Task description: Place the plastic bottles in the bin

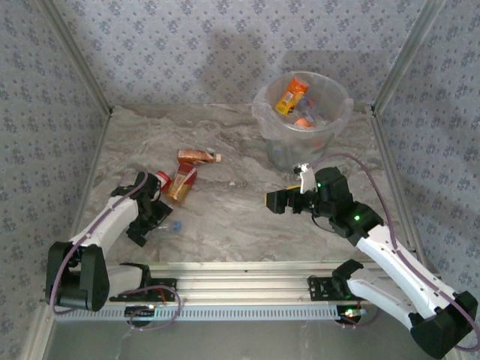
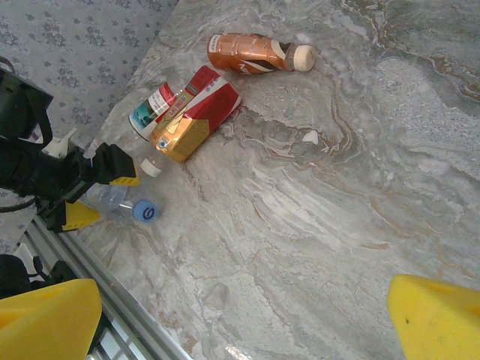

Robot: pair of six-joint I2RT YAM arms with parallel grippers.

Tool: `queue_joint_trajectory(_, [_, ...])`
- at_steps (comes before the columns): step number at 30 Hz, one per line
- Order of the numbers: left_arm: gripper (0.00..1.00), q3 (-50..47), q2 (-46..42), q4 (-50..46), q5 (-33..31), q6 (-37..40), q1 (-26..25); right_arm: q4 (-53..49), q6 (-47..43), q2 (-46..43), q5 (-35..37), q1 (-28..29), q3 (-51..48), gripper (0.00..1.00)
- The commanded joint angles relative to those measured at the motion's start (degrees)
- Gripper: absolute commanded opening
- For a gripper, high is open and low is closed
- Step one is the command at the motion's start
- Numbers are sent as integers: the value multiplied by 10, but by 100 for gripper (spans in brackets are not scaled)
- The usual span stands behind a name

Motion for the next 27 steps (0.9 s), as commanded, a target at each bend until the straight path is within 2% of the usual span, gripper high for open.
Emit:
queue_joint_trajectory(1, [97,-14,7,11,7,5,3,0,2,-8,6,4,-3,100])
queue_joint_trajectory(5, [89,-17,15,13,10,5,3,-1,2,-8,7,5,-3,100])
queue_joint_trajectory(11, [84,-28,-4,7,13,2,3,4,4,-7,7,4,-7,100])
queue_joint_trajectory(22, [60,-41,-88,-34,13,-14,2,9,4,0,0,5,-4,100])
queue_joint_trajectory(27, [57,-12,-134,-58,-9,16,-3,14,4,3,-5,5,0,100])
